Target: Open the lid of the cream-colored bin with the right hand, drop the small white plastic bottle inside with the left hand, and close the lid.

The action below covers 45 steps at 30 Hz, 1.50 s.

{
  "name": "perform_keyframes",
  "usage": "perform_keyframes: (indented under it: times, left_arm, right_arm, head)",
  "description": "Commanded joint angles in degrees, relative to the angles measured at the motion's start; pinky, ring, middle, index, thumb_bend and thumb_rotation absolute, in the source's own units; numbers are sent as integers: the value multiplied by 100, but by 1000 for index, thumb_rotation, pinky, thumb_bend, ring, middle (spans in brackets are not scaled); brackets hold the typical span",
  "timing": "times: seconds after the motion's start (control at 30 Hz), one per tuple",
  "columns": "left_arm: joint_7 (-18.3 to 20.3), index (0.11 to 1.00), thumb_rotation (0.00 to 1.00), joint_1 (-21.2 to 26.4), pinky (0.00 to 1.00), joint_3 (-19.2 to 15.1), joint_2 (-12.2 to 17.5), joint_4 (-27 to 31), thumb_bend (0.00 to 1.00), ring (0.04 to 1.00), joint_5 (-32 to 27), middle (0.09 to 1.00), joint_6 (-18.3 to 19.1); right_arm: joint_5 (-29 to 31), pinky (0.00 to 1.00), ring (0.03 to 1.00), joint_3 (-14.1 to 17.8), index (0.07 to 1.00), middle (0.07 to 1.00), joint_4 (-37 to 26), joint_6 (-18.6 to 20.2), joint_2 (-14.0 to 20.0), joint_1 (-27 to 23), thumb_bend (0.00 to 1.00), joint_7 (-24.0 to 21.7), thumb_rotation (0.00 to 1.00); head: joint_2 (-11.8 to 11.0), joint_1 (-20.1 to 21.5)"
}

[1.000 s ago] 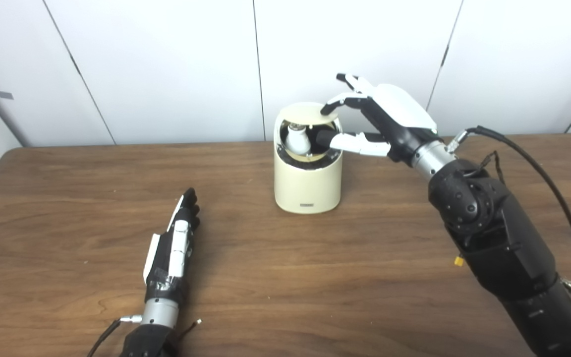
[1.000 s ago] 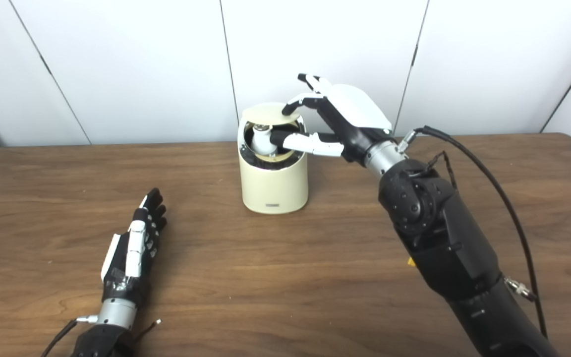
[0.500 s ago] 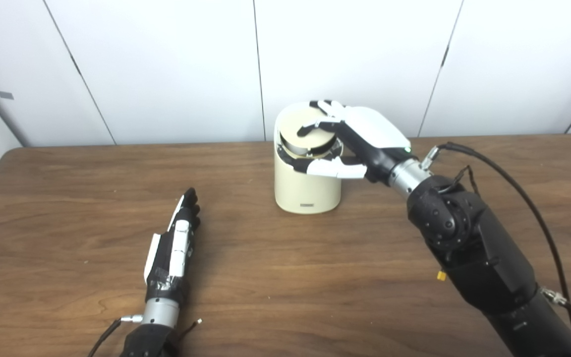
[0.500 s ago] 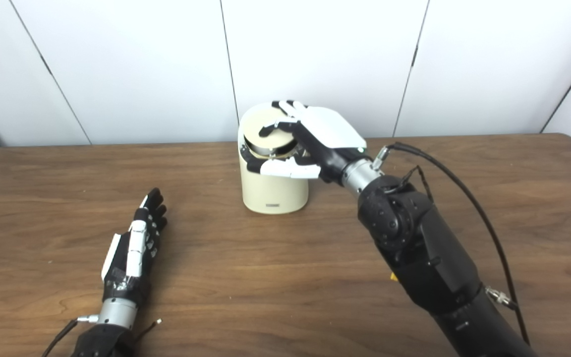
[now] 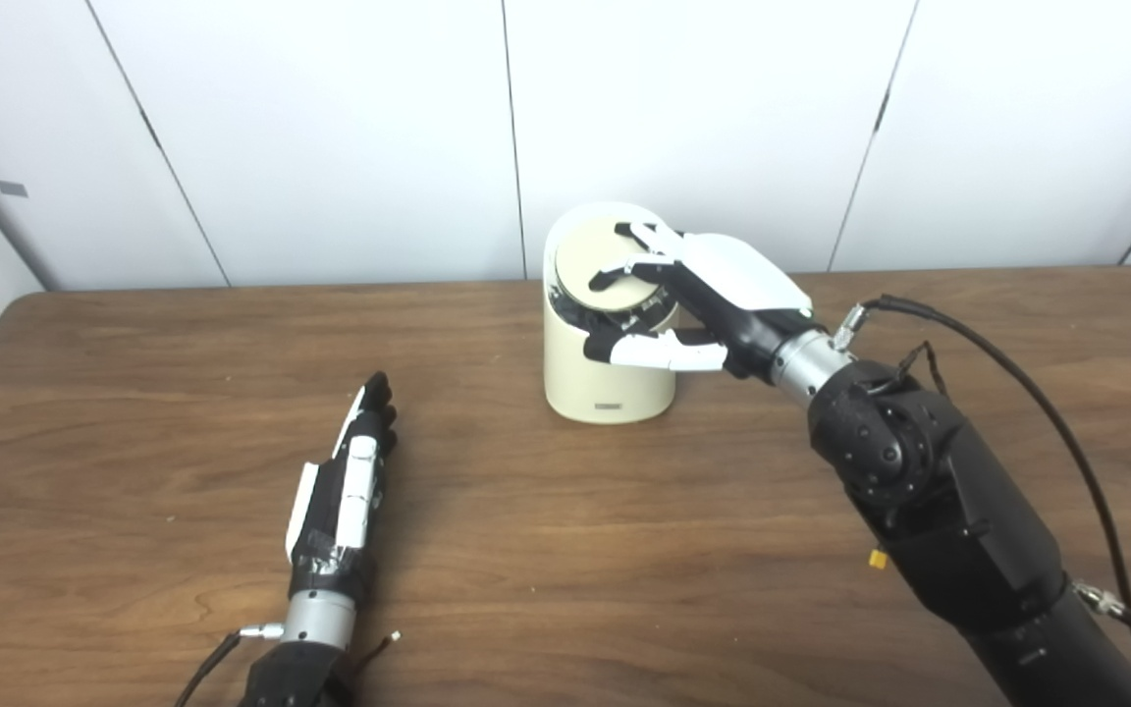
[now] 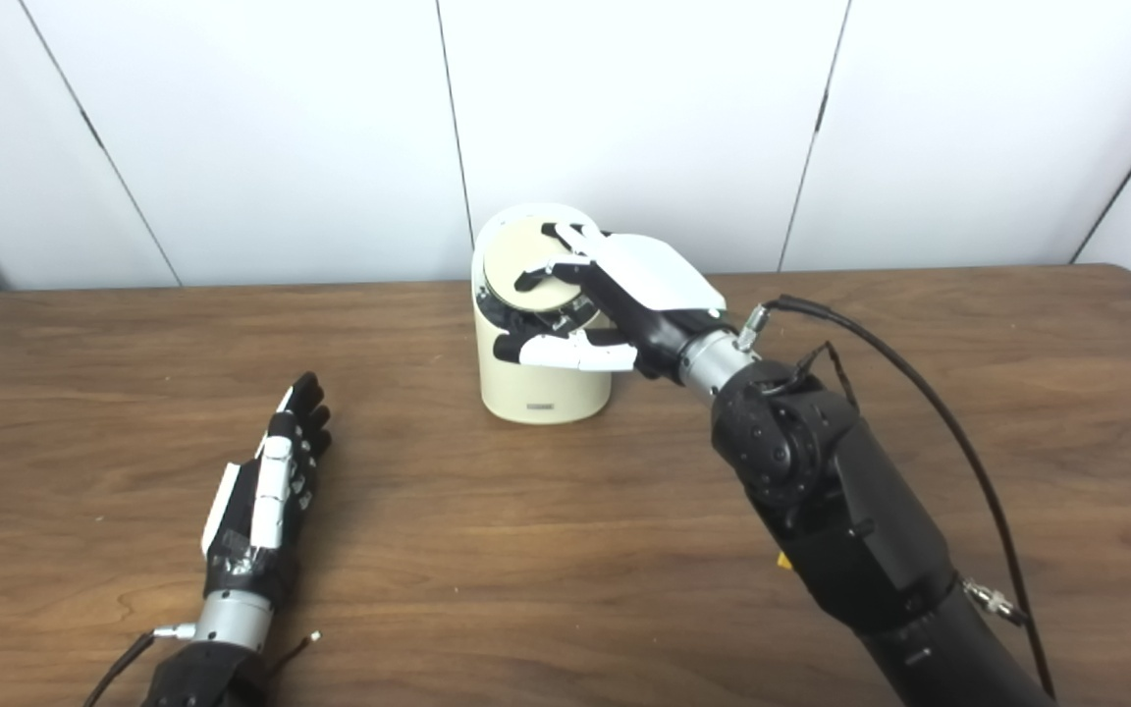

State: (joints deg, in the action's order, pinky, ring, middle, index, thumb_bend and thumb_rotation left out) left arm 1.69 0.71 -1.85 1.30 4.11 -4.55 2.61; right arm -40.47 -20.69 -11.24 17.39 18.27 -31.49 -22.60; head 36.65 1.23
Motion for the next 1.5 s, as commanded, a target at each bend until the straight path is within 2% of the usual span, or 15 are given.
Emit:
perform_keyframes:
  times: [0.0, 0.33, 0.73, 1.0, 1.2, 1.33, 1.47]
  left_arm:
    - [19, 1000, 938, -57, 1000, 119, -54, -165, 611, 1000, 70, 1000, 248]
    - [-68, 1000, 932, -60, 1000, 129, -34, -90, 637, 1000, 104, 1000, 303]
    - [-81, 1000, 938, -55, 1000, 143, -86, -79, 636, 1000, 100, 1000, 259]
    - [-87, 1000, 935, -33, 1000, 134, -126, -105, 631, 1000, 73, 1000, 200]
    - [-121, 1000, 940, -47, 1000, 158, -123, -90, 645, 1000, 159, 1000, 204]
    - [-150, 1000, 943, -53, 1000, 173, -115, -83, 649, 1000, 236, 1000, 213]
    - [-159, 1000, 897, -48, 1000, 151, -119, -126, 683, 1000, 223, 1000, 195]
  right_arm:
    - [-14, 1000, 1000, 137, 767, 989, -40, -81, 90, -93, 668, 71, 1000]
    - [-68, 1000, 1000, 253, 776, 991, -109, -58, 155, 55, 669, 19, 1000]
    - [-391, 1000, 1000, -45, 753, 999, -29, -344, 246, 108, 677, -100, 1000]
    - [-445, 1000, 1000, -93, 713, 1000, 109, -547, 214, 184, 676, -33, 1000]
    - [-463, 1000, 1000, -55, 773, 1000, -33, -400, 172, 197, 695, -79, 1000]
    - [-503, 1000, 1000, 109, 810, 1000, -470, -121, 184, 239, 698, -219, 1000]
    - [-430, 1000, 1000, 319, 832, 1000, -887, -5, 220, 443, 687, -283, 1000]
  head:
    - [2, 0]
    - [50, 0]
    - [79, -42]
    - [68, -52]
    - [72, -61]
    - [72, -68]
    - [69, -51]
